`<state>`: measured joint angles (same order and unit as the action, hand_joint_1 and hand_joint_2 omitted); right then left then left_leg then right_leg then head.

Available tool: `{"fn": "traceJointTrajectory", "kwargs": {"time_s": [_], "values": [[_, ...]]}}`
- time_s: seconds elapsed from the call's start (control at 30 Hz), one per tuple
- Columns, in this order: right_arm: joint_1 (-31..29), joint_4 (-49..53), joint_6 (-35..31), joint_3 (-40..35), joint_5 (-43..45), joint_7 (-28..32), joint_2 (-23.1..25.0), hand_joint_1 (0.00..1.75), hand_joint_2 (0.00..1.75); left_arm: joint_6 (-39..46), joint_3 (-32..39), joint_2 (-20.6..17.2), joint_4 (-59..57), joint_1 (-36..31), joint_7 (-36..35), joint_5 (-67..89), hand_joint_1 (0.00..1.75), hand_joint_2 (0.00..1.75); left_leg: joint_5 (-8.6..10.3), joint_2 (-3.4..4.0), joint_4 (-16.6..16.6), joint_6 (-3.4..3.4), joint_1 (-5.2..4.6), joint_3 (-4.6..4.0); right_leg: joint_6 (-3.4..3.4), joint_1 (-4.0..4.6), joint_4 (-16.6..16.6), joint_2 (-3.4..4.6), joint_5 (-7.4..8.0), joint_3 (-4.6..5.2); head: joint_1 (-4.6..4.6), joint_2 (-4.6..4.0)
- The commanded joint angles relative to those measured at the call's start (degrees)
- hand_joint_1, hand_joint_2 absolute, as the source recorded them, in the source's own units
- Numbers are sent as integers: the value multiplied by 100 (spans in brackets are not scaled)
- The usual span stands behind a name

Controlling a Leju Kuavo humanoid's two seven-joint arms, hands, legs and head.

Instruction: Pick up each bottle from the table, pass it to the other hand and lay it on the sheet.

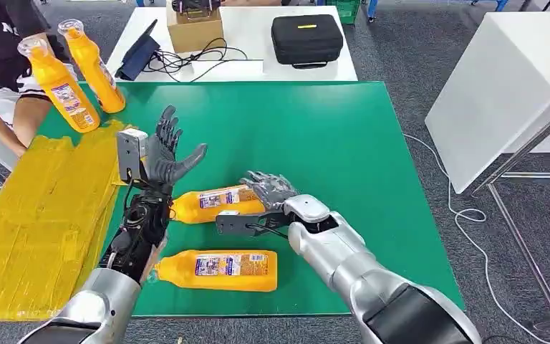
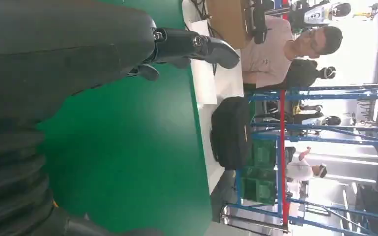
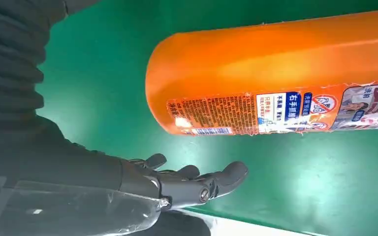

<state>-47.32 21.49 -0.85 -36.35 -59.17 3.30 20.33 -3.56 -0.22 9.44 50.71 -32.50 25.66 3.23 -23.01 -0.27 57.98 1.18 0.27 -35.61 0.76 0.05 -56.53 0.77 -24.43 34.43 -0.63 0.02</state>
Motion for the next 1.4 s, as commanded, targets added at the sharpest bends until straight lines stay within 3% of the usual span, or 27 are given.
{"fn": "traceJointTrajectory", "kwargs": {"time_s": [0.03,0.53,1.4], "values": [[-241,-484,263,47,133,-41,-44,0,175,3,-270,33,-576,-412,-8,29,0,175,-4,-16,0,-4,1,13,2,1,0,-23,-10,-19,0,0],[-149,-659,507,651,517,-264,-361,0,175,-162,-557,163,-478,-406,-81,40,0,175,-1,-16,-2,-2,1,8,2,-3,3,-21,-6,-14,-2,0],[71,-662,462,478,115,-292,-276,5,175,-59,-454,169,-714,-410,-11,-4,0,175,-6,-12,-3,-5,1,22,3,-1,7,-20,-10,-27,0,0]]}}
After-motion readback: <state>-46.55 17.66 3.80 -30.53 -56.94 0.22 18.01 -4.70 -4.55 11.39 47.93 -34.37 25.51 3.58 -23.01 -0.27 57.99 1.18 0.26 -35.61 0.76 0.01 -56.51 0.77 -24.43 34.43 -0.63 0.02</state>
